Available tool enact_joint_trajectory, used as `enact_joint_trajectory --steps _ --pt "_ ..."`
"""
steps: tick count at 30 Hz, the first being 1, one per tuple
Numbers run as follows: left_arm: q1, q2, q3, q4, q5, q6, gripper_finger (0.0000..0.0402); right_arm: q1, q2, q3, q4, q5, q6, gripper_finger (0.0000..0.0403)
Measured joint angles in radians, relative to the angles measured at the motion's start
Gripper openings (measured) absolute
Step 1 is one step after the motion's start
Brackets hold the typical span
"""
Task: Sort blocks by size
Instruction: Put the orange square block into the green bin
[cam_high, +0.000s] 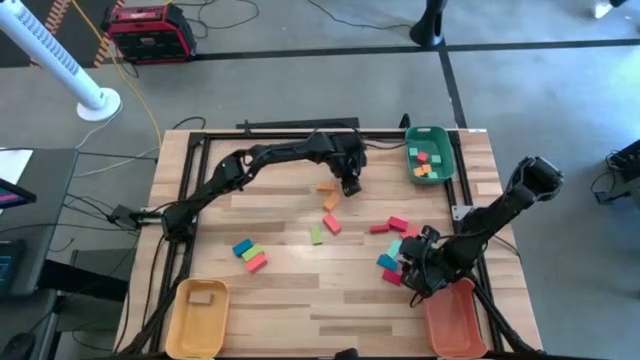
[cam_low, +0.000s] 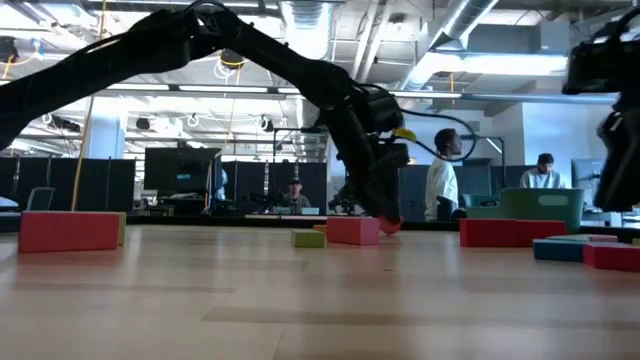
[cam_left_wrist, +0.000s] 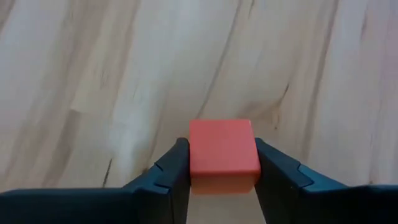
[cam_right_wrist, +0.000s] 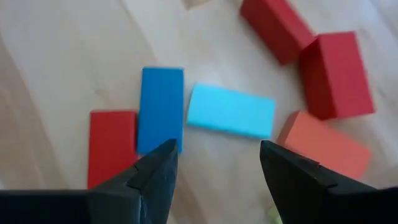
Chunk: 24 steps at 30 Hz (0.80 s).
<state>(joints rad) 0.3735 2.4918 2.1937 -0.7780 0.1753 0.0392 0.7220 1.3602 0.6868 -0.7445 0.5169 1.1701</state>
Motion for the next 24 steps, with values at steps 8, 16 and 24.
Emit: enact_joint_trajectory --steps 8,16,24 --pt "-0.030 0.001 0.019 -0.028 -0.039 0.046 0.0177 -0.101 -0.001 0.000 -0.007 0.043 -0.083 0.0256" --pt "-0.028 -0.114 0.019 -0.117 -0.076 0.059 0.0184 -0.209 -0.001 0.000 0.016 0.139 -0.178 0.0256" --pt "-0.033 -0.363 0.019 -0.335 -0.249 0.069 0.0185 -0.392 -0.001 0.002 0.274 0.164 -0.501 0.0256"
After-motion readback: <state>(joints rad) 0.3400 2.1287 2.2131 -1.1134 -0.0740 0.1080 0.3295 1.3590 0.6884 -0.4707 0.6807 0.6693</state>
